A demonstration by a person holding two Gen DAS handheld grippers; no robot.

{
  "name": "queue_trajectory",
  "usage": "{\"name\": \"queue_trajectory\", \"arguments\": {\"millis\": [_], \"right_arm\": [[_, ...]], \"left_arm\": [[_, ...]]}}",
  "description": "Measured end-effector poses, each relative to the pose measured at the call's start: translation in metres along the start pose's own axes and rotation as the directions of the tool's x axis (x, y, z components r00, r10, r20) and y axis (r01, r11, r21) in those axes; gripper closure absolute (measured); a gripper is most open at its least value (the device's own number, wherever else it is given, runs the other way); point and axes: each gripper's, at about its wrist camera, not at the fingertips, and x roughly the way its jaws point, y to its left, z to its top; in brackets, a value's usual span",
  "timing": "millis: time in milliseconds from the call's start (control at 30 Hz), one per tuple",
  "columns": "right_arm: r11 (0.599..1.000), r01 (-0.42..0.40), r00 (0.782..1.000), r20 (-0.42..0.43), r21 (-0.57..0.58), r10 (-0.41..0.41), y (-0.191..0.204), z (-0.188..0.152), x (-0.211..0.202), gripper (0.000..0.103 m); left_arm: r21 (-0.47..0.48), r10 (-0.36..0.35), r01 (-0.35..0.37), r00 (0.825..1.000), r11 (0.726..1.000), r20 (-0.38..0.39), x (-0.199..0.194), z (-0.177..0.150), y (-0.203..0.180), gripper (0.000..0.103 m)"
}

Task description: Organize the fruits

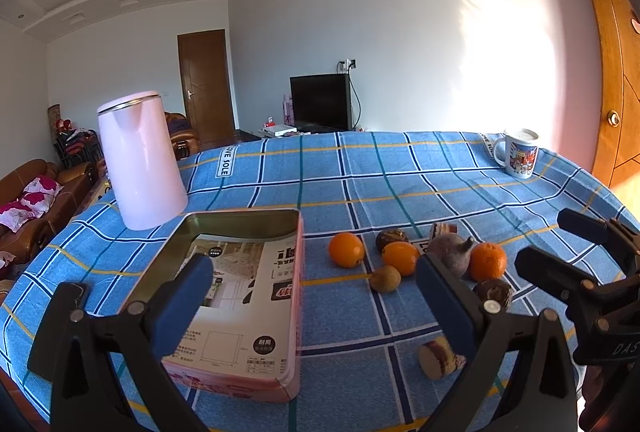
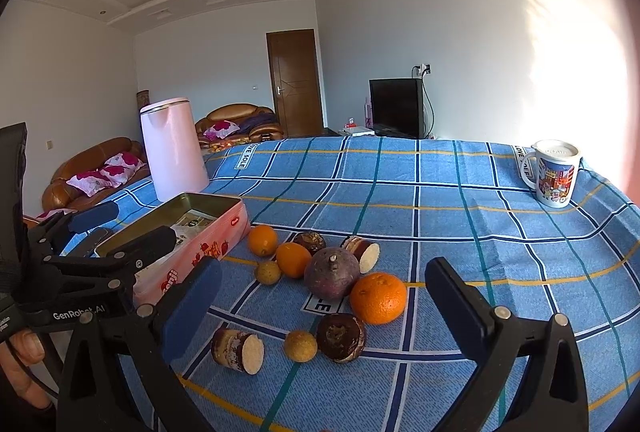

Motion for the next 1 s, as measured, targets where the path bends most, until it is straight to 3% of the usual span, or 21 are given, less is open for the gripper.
{"name": "queue_trajectory", "arguments": {"millis": [1000], "right_arm": [[1.0,-0.002,1.0,-0.001,0.002,0.002,-0.0002,-0.0014,-0.0006,0.001]], "left_arm": [[0.002,-0.006,0.006,1.0,1.0,-0.005,0.0011,0.0006,-0.0052,0.0]]}}
